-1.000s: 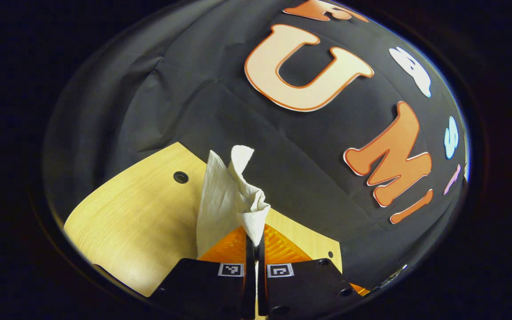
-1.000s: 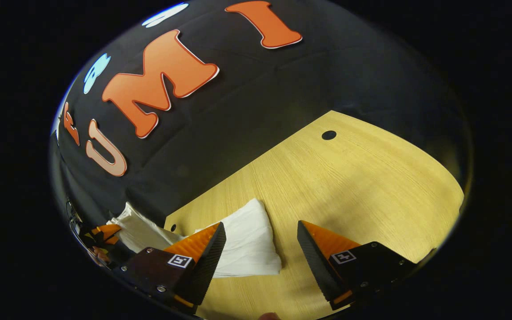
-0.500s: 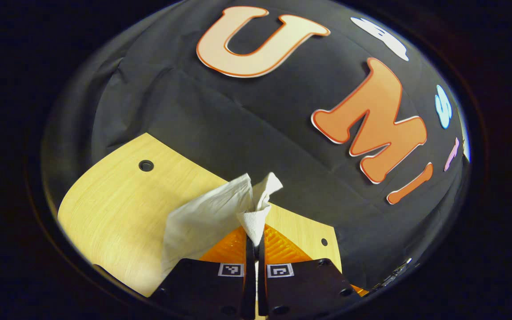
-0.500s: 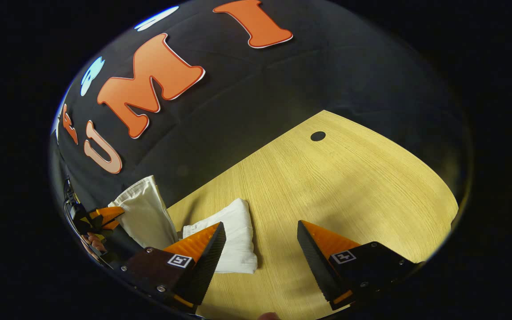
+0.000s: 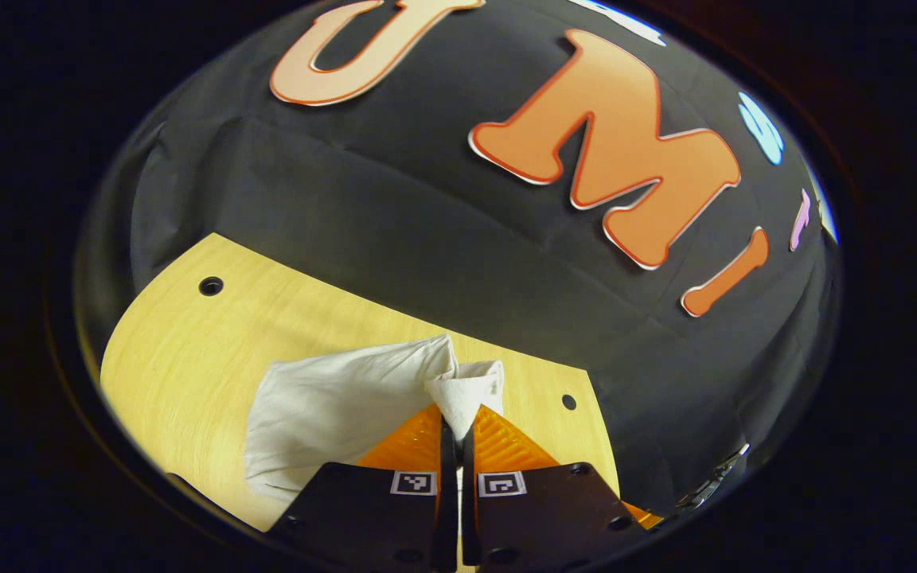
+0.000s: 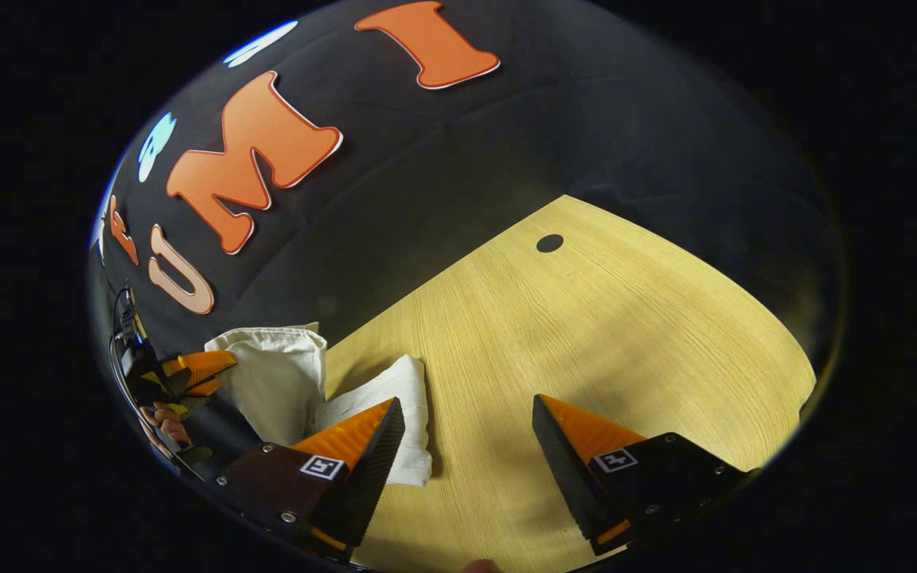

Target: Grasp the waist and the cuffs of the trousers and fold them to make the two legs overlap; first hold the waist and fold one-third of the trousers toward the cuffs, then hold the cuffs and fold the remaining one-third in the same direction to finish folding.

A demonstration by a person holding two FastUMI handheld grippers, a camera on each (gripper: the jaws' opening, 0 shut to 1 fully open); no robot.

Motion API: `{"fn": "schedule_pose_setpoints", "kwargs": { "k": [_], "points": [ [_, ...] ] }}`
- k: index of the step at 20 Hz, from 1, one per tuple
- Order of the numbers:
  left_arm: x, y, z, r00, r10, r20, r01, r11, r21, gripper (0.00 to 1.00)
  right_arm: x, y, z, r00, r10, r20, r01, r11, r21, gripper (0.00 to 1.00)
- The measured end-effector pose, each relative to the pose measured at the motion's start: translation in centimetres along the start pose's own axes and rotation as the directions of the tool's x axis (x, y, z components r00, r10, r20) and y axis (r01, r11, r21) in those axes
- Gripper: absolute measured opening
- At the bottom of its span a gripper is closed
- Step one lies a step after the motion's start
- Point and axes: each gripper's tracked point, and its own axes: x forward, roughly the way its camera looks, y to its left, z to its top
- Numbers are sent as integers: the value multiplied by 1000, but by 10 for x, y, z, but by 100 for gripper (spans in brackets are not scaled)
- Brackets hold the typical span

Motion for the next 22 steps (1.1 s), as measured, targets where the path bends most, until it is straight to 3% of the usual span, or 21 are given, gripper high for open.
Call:
{"fn": "schedule_pose_setpoints", "kwargs": {
  "k": [7, 10, 13, 15, 18, 19, 21, 22],
  "points": [
    [14, -51, -38, 996, -41, -79, 51, 990, 130, 5, -7, -2, 6, 1000, 22, 15, -22, 1000, 13, 98],
    [19, -65, -51, 994, -49, -101, 69, 975, 211, 9, -10, 5, 11, 999, 34, 23, -34, 999, -10, 98],
    [5, -83, -63, 986, -100, -132, 134, 951, 279, 15, -15, 14, 16, 998, 44, 40, -42, 998, -40, 98],
    [-16, -77, -62, 988, -106, -115, 138, 936, 324, 25, -15, 24, 17, 998, 59, 33, -57, 997, -52, 98],
    [-32, -80, -49, 987, -139, -84, 159, 931, 327, 53, -16, 38, 18, 997, 74, 35, -71, 994, -80, 98],
    [-37, -77, -46, 987, -144, -70, 159, 931, 328, 56, -18, 44, 18, 996, 82, 36, -78, 992, -95, 98],
    [-51, -67, -33, 991, -128, -23, 128, 925, 359, 65, -22, 55, 20, 995, 95, 43, -89, 988, -130, 98],
    [-59, -61, -26, 993, -117, 8, 105, 918, 382, 77, -23, 63, 21, 994, 98, 47, -90, 984, -152, 98]
  ]
}}
